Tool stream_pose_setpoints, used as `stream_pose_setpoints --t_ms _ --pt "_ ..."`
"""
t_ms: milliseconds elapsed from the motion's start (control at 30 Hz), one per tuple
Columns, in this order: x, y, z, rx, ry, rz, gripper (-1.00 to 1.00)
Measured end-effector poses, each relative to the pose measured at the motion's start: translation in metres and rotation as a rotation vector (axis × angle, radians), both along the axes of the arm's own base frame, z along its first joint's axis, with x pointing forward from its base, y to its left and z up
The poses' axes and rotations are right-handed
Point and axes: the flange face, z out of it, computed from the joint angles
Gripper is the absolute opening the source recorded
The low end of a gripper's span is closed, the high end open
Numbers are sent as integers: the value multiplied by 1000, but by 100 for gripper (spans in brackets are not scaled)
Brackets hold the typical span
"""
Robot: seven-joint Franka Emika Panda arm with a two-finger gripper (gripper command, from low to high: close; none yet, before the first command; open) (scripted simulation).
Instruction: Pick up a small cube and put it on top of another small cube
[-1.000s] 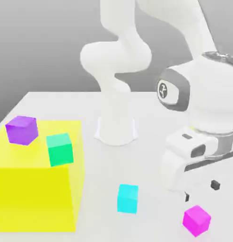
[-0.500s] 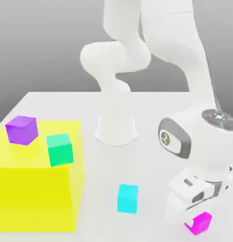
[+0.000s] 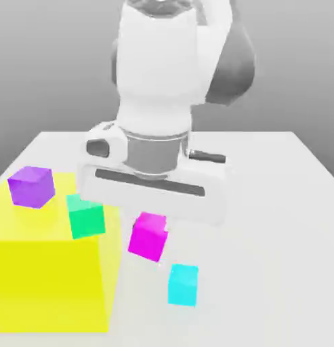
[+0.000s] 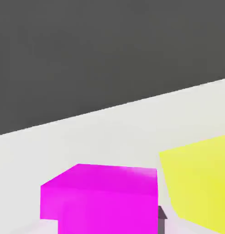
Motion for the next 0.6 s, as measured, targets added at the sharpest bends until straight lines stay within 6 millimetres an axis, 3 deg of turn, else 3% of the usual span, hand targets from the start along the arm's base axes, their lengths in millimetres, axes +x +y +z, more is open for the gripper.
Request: stream_pose_setpoints --t_ms 100,167,233,267,467,533,600 --pt "-28 -49 46 31 -12 -205 -100" --pt "-35 -61 37 41 -15 -255 -100" --pt "-37 -63 11 43 -16 -267 -100" --pt "-38 -64 1 43 -16 -269 100" --pt "-39 -64 -4 41 -15 -270 100" --pt "-38 -65 12 39 -15 -271 100" --pt "-38 -65 40 39 -15 -271 100"
